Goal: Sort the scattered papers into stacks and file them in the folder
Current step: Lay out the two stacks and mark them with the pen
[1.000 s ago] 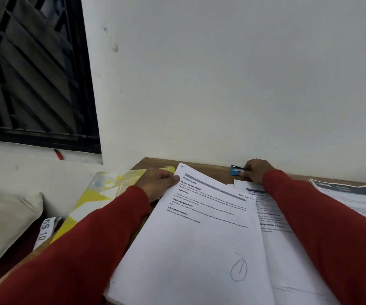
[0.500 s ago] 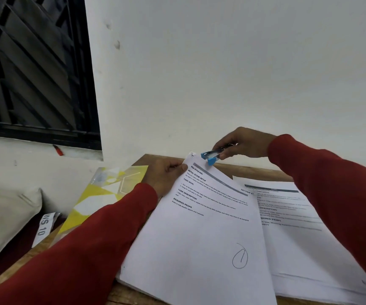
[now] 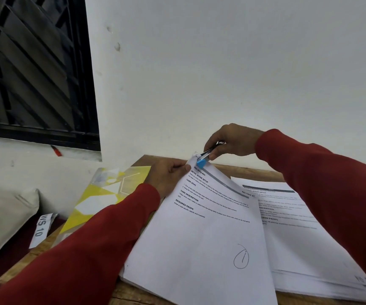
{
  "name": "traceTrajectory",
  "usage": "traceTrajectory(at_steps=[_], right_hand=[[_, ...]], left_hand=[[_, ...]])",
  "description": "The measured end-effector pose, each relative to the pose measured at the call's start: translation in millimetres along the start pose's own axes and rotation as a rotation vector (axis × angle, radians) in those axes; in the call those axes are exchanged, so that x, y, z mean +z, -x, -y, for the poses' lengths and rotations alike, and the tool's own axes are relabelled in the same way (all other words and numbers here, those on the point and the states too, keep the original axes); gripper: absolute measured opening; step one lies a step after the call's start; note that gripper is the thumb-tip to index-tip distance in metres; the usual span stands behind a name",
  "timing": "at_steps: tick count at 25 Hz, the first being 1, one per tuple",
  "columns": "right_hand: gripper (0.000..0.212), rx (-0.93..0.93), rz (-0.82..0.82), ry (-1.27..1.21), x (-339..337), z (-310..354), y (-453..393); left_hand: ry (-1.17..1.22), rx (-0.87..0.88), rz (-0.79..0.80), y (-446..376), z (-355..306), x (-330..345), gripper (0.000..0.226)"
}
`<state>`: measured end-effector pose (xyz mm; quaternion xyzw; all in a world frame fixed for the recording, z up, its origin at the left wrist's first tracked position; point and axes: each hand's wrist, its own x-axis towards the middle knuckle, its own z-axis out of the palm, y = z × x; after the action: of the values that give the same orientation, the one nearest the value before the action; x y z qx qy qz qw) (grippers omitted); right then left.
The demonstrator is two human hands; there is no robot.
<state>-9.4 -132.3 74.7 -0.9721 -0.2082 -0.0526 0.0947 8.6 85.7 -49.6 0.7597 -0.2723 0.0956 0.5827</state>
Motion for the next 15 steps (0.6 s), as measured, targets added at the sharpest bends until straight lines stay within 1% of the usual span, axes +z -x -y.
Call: traceTrajectory(at_steps=[5,6,8,9,12,15], right_hand=[[0.026,0.006,0.005,0.034,0.4,1.1,-0.9],[0.027,0.005,0.013,0.041,0.8,1.1,-0.5],[0.027,0.003,0.023,0.052,1.2,0.8,0.4],[0.027,0.004,0.022,0.05,1.6,0.3,0.9],[0.025,-0.007,-0.003,0.042,2.1,0.5,3.2],[0.023,-0.017,-0.002,0.08,3.1,0.9,2.9]], left_hand=[[-0.015,-0.026,0.004,-0.7,1.8,0.0,0.019],[-0.014,-0.033,0.003,-0.6,1.9,-0.1,0.022],[-0.026,-0.047,-0.014,-0.8,2.8,-0.7,0.036],[-0.032,-0.052,-0.02,-1.5,4.4,-1.0,0.04],[-0.032,-0.037,-0.003,-2.5,6.6,-0.4,0.026],[-0.017,-0.037,0.02,-2.7,5.0,1.5,0.021]])
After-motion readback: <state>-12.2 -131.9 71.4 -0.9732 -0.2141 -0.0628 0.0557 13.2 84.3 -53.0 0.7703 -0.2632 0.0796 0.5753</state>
